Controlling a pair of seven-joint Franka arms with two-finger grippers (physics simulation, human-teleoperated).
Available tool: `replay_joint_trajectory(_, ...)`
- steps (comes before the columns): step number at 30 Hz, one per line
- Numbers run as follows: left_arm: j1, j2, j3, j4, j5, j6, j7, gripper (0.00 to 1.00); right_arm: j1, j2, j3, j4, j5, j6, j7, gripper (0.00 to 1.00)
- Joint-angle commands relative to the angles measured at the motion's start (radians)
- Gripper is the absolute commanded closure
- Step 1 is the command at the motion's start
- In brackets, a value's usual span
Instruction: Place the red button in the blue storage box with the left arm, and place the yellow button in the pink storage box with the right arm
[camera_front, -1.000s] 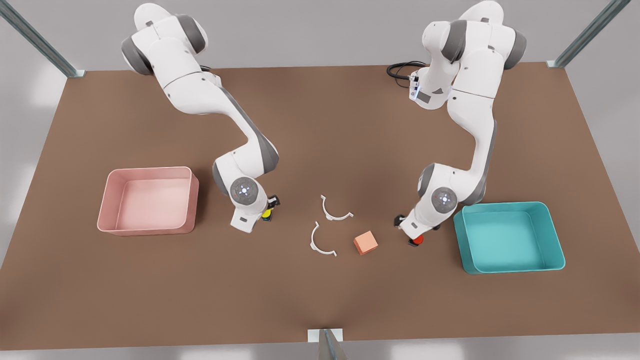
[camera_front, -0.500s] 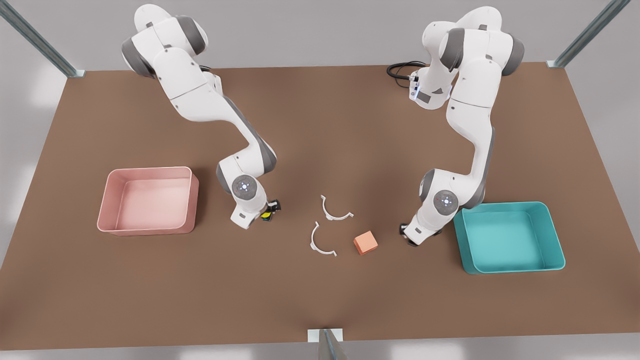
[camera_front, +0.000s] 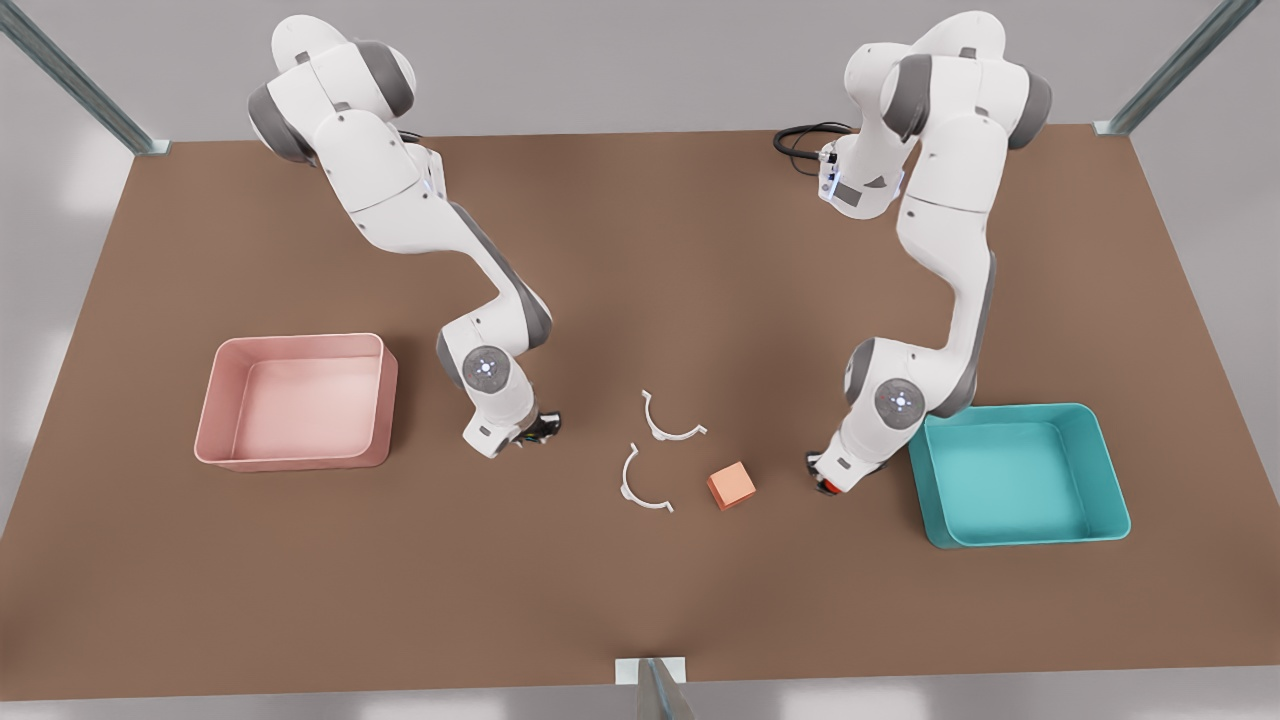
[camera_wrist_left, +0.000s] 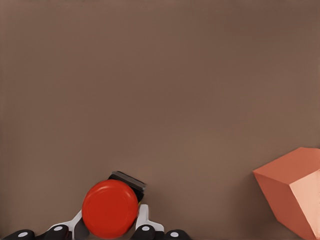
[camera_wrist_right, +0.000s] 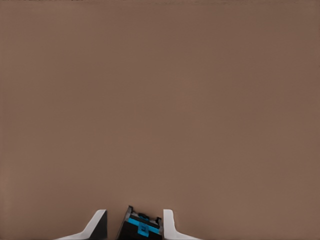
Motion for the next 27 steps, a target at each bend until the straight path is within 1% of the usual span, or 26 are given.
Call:
replay_joint_trajectory(1, 0.013, -0.037, 0.001, 0.0, -0.003, -0.048, 0.005, 0.48, 0.0, 0.0, 0.0, -0.002, 0.001, 0.024, 0.05, 0.52)
replay_joint_trajectory(2, 0.022, -0.073, 0.001, -0.002, -0.004, -0.113, 0.02, 0.48, 0.0, 0.0, 0.0, -0.002, 0.001, 0.024, 0.05, 0.52)
replay_joint_trajectory(3, 0.043, -0.112, 0.0, -0.002, -0.006, -0.176, 0.044, 0.48, 0.0, 0.001, 0.0, -0.003, 0.001, 0.022, 0.05, 0.49)
replay_joint_trajectory(5, 0.086, -0.184, 0.0, -0.024, -0.012, -0.263, 0.144, 0.48, 0.0, 0.003, 0.0, -0.012, 0.001, 0.024, 0.05, 0.38)
replay_joint_trajectory(8, 0.186, -0.31, 0.0, -0.144, -0.014, -0.289, 0.293, 0.47, 0.001, 0.003, 0.0, -0.031, 0.001, 0.033, 0.05, 0.36)
replay_joint_trajectory(9, 0.217, -0.325, 0.0, -0.144, -0.015, -0.318, 0.344, 0.47, 0.001, 0.003, 0.0, -0.052, 0.001, 0.064, 0.05, 0.36)
replay_joint_trajectory(12, 0.301, -0.327, 0.0, -0.14, -0.044, -0.325, 0.511, 0.47, 0.001, 0.003, 0.0, -0.055, 0.001, 0.064, 0.051, 0.36)
replay_joint_trajectory(14, 0.335, -0.319, 0.0, -0.133, -0.05, -0.319, 0.574, 0.47, 0.001, 0.001, 0.0, -0.054, 0.001, 0.065, 0.051, 0.51)
replay_joint_trajectory(15, 0.352, -0.313, 0.0, -0.129, -0.061, -0.314, 0.601, 0.47, 0.001, 0.001, 0.0, -0.052, 0.001, 0.065, 0.051, 0.54)
replay_joint_trajectory(18, 0.367, -0.293, 0.0, -0.129, -0.063, -0.28, 0.632, 0.47, 0.001, -0.016, 0.0, -0.034, 0.001, 0.055, 0.053, 0.55)
replay_joint_trajectory(19, 0.378, -0.287, 0.0, -0.129, -0.063, -0.28, 0.632, 0.31, 0.001, -0.039, -0.001, -0.032, 0.001, 0.039, 0.053, 0.55)
replay_joint_trajectory(20, 0.378, -0.284, 0.0, -0.126, -0.073, -0.276, 0.63, 0.0, -0.002, -0.081, -0.001, -0.019, 0.001, -0.029, 0.051, 0.55)
replay_joint_trajectory(22, 0.378, -0.276, 0.0, -0.12, -0.089, -0.276, 0.632, 0.0, -0.052, -0.181, -0.001, -0.026, 0.001, -0.145, -0.008, 0.55)
replay_joint_trajectory(23, 0.378, -0.27, 0.0, -0.118, -0.089, -0.274, 0.632, 0.0, -0.118, -0.252, 0.0, -0.046, 0.001, -0.226, -0.148, 0.54)
replay_joint_trajectory(24, 0.376, -0.268, 0.0, -0.112, -0.095, -0.274, 0.63, 0.0, -0.178, -0.334, 0.009, -0.1, 0.001, -0.267, -0.205, 0.54)
replay_joint_trajectory(26, 0.364, -0.27, -0.005, -0.095, -0.095, -0.277, 0.603, 0.0, -0.27, -0.45, 0.009, -0.221, 0.002, -0.269, -0.312, 0.54)
replay_joint_trajectory(27, 0.321, -0.288, -0.008, -0.081, -0.093, -0.286, 0.452, 0.0, -0.284, -0.499, 0.009, -0.282, 0.002, -0.266, -0.315, 0.54)
